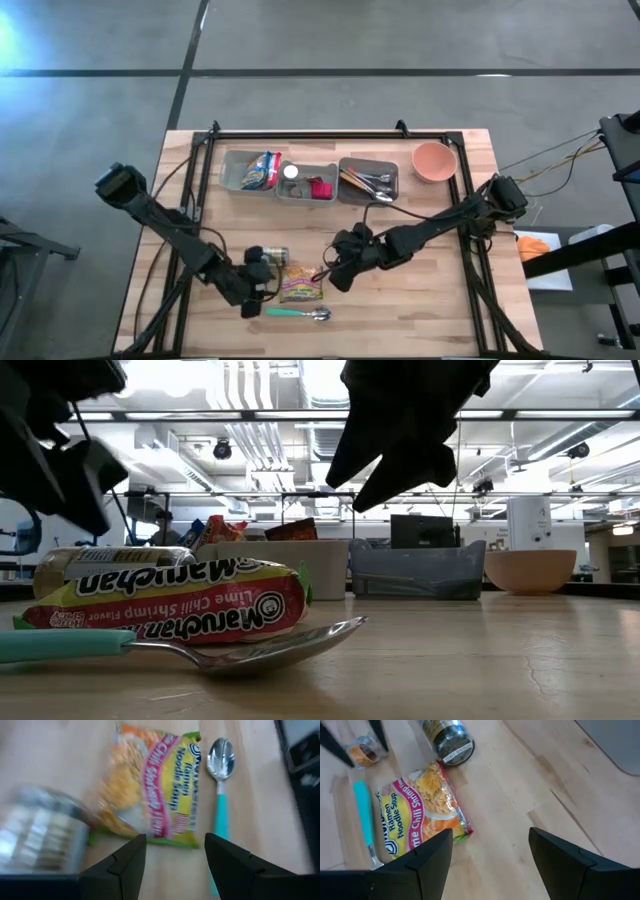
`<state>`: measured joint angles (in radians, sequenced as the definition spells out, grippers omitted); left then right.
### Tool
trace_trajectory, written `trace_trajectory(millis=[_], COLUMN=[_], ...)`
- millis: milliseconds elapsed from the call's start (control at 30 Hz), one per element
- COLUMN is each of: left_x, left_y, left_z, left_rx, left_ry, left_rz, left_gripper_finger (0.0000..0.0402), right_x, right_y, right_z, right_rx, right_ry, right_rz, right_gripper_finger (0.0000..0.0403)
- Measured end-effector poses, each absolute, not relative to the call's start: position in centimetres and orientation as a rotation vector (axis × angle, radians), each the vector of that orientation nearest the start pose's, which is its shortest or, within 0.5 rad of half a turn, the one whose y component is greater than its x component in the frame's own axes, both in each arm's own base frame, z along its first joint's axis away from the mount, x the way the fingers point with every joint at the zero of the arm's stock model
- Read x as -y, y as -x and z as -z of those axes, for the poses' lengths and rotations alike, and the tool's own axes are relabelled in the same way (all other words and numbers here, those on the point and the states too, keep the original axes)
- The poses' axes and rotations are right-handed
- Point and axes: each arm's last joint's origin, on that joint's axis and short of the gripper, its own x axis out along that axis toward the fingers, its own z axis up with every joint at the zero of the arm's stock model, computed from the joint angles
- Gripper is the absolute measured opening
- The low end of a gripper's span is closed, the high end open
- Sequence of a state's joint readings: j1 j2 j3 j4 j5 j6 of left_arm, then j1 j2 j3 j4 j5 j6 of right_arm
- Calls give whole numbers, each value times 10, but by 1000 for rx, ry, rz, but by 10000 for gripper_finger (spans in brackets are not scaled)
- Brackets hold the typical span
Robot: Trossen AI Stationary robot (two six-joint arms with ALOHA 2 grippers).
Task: Pick & Place Food Item
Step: Put the green noodle pack into the left gray bin
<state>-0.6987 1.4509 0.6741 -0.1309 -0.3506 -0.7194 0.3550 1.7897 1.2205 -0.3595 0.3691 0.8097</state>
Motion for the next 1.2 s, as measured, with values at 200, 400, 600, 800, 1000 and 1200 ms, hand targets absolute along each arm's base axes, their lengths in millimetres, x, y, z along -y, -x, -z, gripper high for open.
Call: trace_trajectory(millis=[200, 400, 600, 800, 1000, 1200], left_x=[187, 202, 206, 207, 208, 207], left_y=[-220, -235, -241, -244, -245, -244], left_z=[-155, -141, -124, -126, -126, -126], left_rx=[-917, -1000, -1046, -1010, -1004, -1002], left_ry=[488, 468, 343, 337, 334, 307], left_rz=[-54, -126, -245, -253, -250, -246], left_gripper_finger=[208, 208, 208, 208, 208, 208], right_x=[-127, -135, -147, -150, -149, -149], right_y=[-351, -348, -343, -342, -342, -342], right_z=[-204, -204, -204, -204, -204, -204], right_rx=[-796, -798, -803, -799, -798, -791], right_ry=[-451, -456, -449, -445, -435, -436], right_rz=[348, 333, 304, 300, 300, 309], right_gripper_finger=[260, 260, 260, 260, 260, 260])
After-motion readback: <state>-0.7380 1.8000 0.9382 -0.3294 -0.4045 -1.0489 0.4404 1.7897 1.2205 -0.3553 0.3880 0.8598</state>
